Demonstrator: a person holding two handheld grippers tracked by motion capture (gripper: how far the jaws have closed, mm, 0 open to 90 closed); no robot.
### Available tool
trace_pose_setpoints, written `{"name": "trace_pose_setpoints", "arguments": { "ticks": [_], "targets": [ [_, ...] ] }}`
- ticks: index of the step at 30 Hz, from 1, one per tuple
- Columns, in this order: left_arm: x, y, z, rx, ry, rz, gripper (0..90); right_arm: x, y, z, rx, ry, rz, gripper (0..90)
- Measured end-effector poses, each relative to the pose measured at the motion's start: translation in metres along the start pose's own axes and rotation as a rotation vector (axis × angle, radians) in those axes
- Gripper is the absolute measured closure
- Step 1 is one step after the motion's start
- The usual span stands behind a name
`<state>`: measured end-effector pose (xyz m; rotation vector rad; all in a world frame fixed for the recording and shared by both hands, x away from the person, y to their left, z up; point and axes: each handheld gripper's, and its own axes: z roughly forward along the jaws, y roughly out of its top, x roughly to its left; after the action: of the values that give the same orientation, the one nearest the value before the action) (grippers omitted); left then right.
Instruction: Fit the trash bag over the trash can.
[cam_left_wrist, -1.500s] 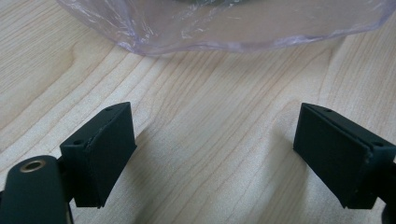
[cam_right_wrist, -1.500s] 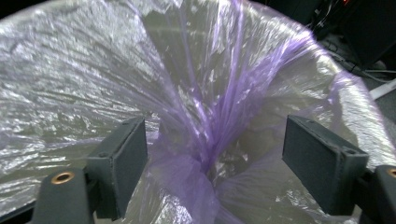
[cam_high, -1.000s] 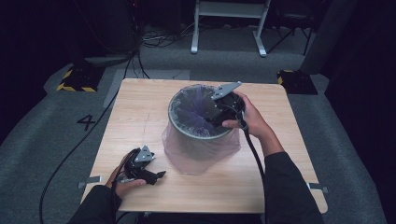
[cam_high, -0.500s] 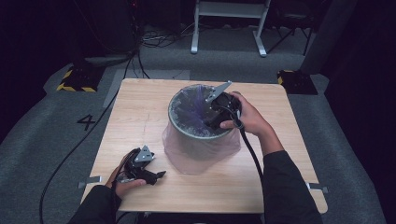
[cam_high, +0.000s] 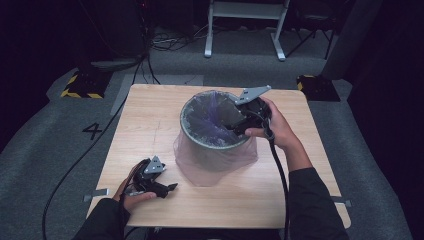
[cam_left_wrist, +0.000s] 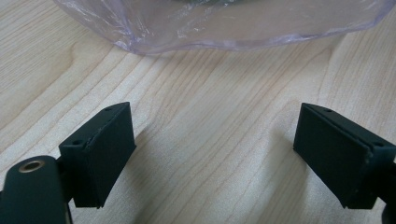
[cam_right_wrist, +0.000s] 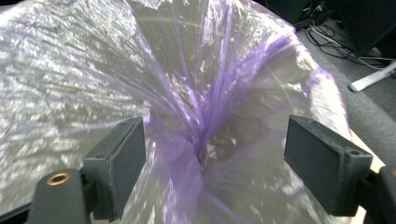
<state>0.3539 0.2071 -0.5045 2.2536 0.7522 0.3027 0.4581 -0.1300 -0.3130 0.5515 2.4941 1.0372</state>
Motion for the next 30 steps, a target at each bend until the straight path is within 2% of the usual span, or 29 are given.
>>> {"name": "trace_pose_setpoints", "arguments": {
  "ticks": [3,7,11,17,18,23,30],
  "targets": [
    [0.000,0.000,0.000,0.000,0.000,0.000,12.0,0.001,-0.005,-0.008,-0.052,-0.019,0.004,24.4],
    [0.000,0.000,0.000,0.000,0.000,0.000,12.0,0.000,-0.014,-0.020,-0.100,-0.011,0.035,24.2],
    [0.000,0.000,0.000,0.000,0.000,0.000,12.0,0.000,-0.024,-0.031,-0.106,-0.022,0.044,22.8],
    [0.000,0.000,0.000,0.000,0.000,0.000,12.0,0.003,-0.039,-0.047,-0.106,-0.066,0.021,18.8],
    [0.000,0.000,0.000,0.000,-0.001,0.000,12.0,0.004,-0.041,-0.050,-0.112,-0.074,0.029,19.3],
    [0.000,0.000,0.000,0.000,-0.001,0.000,12.0,0.008,-0.054,-0.062,-0.128,-0.070,0.037,18.9],
    [0.000,0.000,0.000,0.000,-0.002,0.000,12.0,0.014,-0.078,-0.068,-0.086,-0.109,0.030,19.1]
  ]
}}
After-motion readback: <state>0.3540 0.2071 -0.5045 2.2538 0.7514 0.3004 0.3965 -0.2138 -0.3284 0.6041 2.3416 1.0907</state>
